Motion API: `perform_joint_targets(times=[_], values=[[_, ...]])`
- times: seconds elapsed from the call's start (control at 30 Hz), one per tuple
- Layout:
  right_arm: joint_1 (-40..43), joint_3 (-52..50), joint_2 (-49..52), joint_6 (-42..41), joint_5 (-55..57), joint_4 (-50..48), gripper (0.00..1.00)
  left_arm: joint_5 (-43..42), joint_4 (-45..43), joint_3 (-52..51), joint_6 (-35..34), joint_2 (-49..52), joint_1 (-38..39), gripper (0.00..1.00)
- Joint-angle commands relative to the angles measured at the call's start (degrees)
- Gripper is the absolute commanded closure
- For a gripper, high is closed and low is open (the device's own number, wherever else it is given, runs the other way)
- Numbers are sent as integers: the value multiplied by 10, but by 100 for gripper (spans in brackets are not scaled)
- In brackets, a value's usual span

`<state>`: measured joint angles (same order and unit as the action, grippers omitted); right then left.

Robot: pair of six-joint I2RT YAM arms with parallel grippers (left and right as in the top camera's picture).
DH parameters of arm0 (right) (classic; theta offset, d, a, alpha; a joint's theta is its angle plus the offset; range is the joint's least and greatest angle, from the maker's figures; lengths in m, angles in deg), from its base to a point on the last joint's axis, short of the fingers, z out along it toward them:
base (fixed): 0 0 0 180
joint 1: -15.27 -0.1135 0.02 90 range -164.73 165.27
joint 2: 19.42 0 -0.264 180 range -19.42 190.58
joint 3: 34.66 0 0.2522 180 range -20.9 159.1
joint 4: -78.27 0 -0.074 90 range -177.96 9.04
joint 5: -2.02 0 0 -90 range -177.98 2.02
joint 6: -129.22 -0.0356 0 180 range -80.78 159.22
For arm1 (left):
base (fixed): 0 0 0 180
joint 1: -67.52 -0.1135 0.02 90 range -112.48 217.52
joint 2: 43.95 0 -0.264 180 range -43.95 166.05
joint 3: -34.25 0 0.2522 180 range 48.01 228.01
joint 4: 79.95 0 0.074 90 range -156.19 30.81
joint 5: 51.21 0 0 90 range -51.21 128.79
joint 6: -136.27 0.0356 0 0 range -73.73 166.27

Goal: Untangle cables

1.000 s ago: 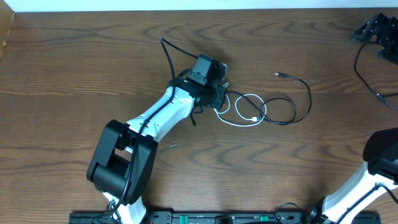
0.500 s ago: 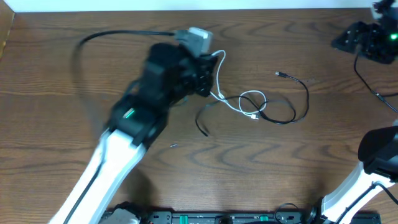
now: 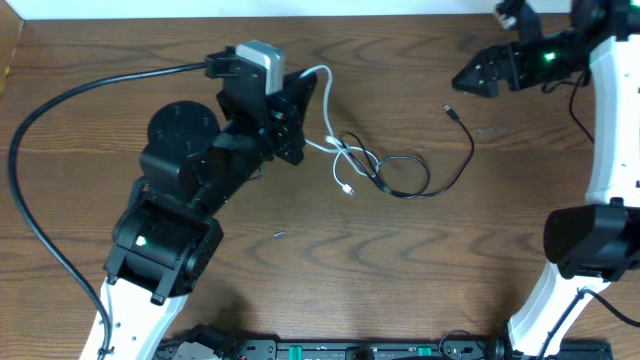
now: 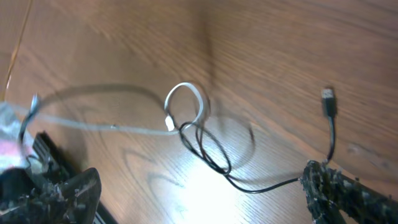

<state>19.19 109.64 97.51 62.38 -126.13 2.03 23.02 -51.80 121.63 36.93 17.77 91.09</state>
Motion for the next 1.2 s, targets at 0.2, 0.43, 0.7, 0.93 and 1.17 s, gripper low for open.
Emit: perform_joint_targets(times=[0.2, 0.43, 0.7, 0.93, 1.17], values=[[-71, -92, -17, 27, 3, -47, 3, -3, -24, -1, -48, -5, -29, 92], [-125, -211, -17, 10, 34, -160, 6, -3, -21, -1, -63, -5, -29, 93], [-175, -349, -17, -30, 149, -289, 6, -8, 3, -1, -75, 0, -29, 93], [-183, -436, -17, -82, 151, -405, 8, -16, 9, -1, -75, 0, -29, 92], [-188, -482, -17, -81, 151, -445, 8, -18, 17, -1, -75, 0, -29, 93]])
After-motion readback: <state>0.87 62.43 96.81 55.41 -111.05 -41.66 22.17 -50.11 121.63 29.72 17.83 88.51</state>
